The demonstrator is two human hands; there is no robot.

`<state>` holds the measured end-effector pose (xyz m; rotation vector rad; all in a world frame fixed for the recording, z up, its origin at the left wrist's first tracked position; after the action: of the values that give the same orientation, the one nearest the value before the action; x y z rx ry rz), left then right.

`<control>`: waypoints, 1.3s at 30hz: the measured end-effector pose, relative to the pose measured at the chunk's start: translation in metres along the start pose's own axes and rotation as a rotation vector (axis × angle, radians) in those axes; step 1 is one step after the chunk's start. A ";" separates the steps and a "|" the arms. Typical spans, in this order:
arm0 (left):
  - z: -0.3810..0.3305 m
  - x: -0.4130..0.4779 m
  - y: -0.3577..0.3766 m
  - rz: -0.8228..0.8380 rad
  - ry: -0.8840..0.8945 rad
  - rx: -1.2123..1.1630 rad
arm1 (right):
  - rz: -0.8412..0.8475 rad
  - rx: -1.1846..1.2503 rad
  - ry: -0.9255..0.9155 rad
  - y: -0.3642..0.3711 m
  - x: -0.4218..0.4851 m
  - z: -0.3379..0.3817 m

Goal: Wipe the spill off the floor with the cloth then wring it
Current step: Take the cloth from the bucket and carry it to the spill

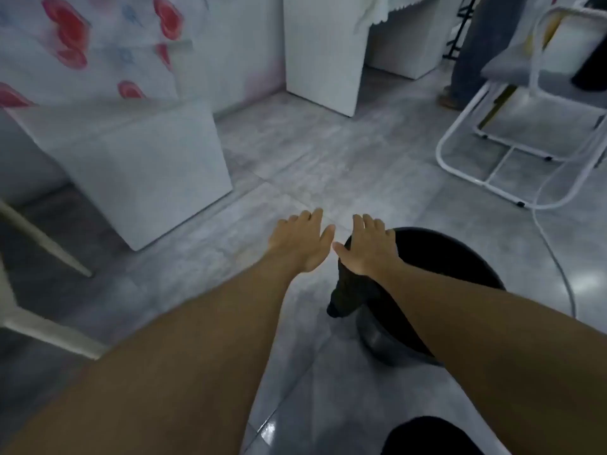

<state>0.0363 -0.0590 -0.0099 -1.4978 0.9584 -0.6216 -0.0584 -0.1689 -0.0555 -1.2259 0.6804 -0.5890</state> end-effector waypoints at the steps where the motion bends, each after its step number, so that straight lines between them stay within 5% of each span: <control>1: -0.004 0.000 0.013 0.028 0.016 -0.005 | 0.063 -0.039 0.033 0.017 0.000 -0.008; 7: 0.011 -0.008 0.063 0.100 0.014 -0.043 | -0.077 -0.054 0.005 0.035 0.006 -0.002; 14: 0.079 -0.035 0.041 0.010 -0.106 -0.031 | -0.212 -0.153 -0.548 0.028 -0.015 0.088; 23: 0.234 -0.171 0.004 -0.207 -0.430 -0.022 | -0.112 0.253 -0.997 0.076 -0.105 0.299; 32: 0.312 -0.404 0.041 -0.315 -0.762 0.051 | 0.164 0.411 -1.441 0.172 -0.282 0.436; 39: 0.321 -0.543 0.099 -0.301 -0.992 0.073 | 0.669 0.506 -1.593 0.256 -0.428 0.475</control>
<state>-0.0007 0.5742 -0.0830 -1.6177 -0.0526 -0.0575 0.0209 0.5092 -0.1479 -0.5889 -0.4351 0.7597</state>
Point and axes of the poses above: each hand's wrist, its own x-axis towards the middle knuckle, its own y-axis out of the palm, z = x × y, the point moved 7 cm from there along x, towards the middle knuckle, and after that the axes turned 3 degrees about x, right-handed, at the moved point
